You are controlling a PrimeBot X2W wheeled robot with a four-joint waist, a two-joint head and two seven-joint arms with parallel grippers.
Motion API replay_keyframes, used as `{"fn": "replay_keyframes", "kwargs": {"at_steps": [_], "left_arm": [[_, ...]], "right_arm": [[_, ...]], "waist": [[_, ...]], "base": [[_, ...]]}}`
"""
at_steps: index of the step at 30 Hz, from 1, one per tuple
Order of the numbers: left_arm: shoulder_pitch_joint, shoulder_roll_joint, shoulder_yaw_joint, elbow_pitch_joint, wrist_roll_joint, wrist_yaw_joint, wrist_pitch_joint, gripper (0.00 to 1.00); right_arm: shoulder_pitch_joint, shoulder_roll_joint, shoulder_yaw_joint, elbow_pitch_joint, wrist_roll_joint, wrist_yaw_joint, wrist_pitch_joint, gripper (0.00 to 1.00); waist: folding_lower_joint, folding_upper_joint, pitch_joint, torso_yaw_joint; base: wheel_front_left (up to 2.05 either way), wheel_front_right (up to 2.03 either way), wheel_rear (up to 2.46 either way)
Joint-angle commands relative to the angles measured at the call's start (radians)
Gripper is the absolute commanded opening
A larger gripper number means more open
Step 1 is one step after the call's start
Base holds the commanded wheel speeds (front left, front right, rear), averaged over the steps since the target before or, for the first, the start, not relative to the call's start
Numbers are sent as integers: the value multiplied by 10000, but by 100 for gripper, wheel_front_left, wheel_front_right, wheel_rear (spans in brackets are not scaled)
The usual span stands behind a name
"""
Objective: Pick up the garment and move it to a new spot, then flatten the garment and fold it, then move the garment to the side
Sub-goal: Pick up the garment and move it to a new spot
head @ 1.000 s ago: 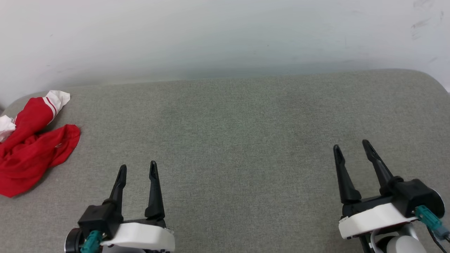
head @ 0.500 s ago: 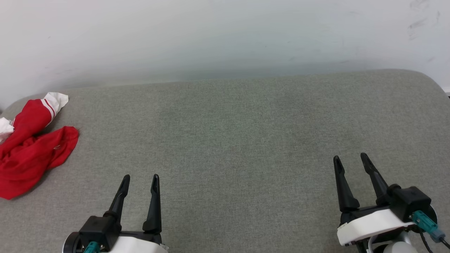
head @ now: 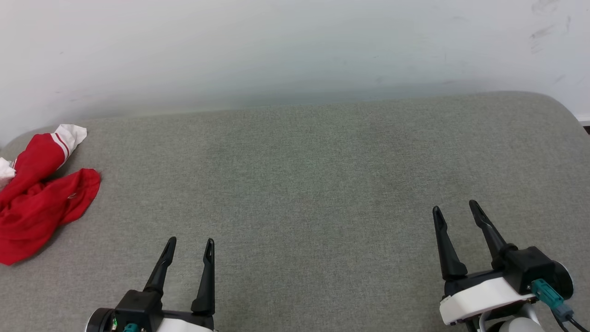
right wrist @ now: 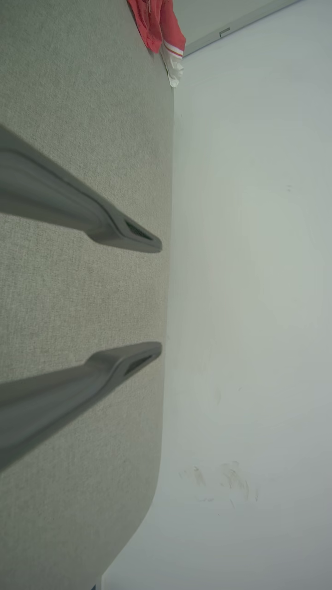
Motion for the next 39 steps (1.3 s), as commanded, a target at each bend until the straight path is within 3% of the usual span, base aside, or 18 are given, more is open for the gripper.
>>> {"fn": "replay_keyframes", "kwargs": {"at_steps": [1,24,39], "left_arm": [[81,-17,-24,26,10,-29,-64,100],[-40,-20,113,17,-266,12,-53,100],[310,-20,505,58,-366,19,-53,100]], "right_arm": [[1,20,-8,18,-6,-3,-50,100],[72,20,79,81,366,-3,-44,100],[300,18,666,174,307,-3,-42,100]], "waist": [[0,0,3,7],[0,0,23,277],[0,0,-213,1982]], "base": [[0,0,0],[0,0,0],[0,0,0]]}}
